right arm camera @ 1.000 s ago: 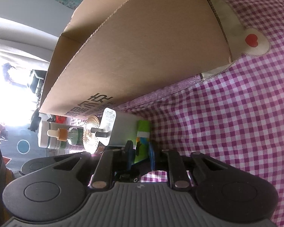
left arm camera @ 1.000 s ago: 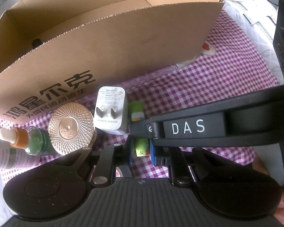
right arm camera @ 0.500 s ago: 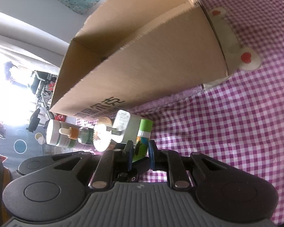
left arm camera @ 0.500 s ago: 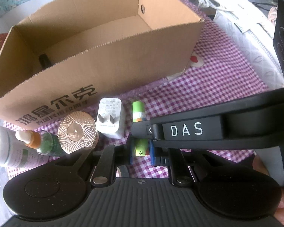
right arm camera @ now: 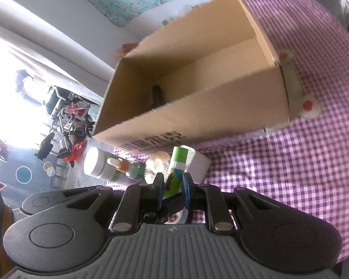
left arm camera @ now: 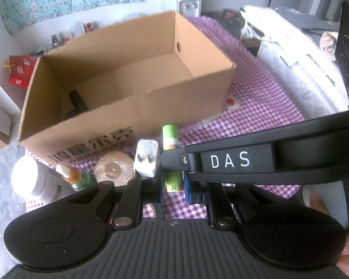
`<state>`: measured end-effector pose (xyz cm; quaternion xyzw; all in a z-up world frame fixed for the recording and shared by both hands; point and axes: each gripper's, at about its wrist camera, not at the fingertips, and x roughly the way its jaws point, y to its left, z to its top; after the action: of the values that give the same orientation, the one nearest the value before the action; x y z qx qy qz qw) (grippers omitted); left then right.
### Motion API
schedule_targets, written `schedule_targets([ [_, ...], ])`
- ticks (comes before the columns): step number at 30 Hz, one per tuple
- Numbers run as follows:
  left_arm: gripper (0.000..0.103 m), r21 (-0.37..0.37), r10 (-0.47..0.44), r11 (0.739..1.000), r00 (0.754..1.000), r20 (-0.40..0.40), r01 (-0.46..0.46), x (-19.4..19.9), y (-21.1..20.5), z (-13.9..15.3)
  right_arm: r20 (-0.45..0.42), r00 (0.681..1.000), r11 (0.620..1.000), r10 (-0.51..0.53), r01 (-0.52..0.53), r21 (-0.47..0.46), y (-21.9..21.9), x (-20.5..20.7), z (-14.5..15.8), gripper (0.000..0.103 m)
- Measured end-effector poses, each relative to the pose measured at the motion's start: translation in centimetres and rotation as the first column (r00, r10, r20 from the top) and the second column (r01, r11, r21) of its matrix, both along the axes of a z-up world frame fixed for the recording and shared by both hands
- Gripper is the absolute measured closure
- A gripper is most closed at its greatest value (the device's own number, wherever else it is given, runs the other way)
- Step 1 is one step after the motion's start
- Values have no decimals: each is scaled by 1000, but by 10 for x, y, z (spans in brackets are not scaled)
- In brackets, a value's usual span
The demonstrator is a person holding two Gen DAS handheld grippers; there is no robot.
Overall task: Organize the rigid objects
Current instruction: 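Carry the green battery into the box and open the right tool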
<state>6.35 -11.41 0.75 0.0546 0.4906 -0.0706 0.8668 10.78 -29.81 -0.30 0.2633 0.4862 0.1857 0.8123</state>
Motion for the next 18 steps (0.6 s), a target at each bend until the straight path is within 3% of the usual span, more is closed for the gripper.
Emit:
schedule_targets([
  [11,88,-18,48,999,993,112,-47,8,21,48,129,990,998,55,-50,-45,16,18,54,84],
  [18,88,-35,80,996,987,136,-76,31,39,63,171,980,992,103,-89,-86,32,49,75,84],
])
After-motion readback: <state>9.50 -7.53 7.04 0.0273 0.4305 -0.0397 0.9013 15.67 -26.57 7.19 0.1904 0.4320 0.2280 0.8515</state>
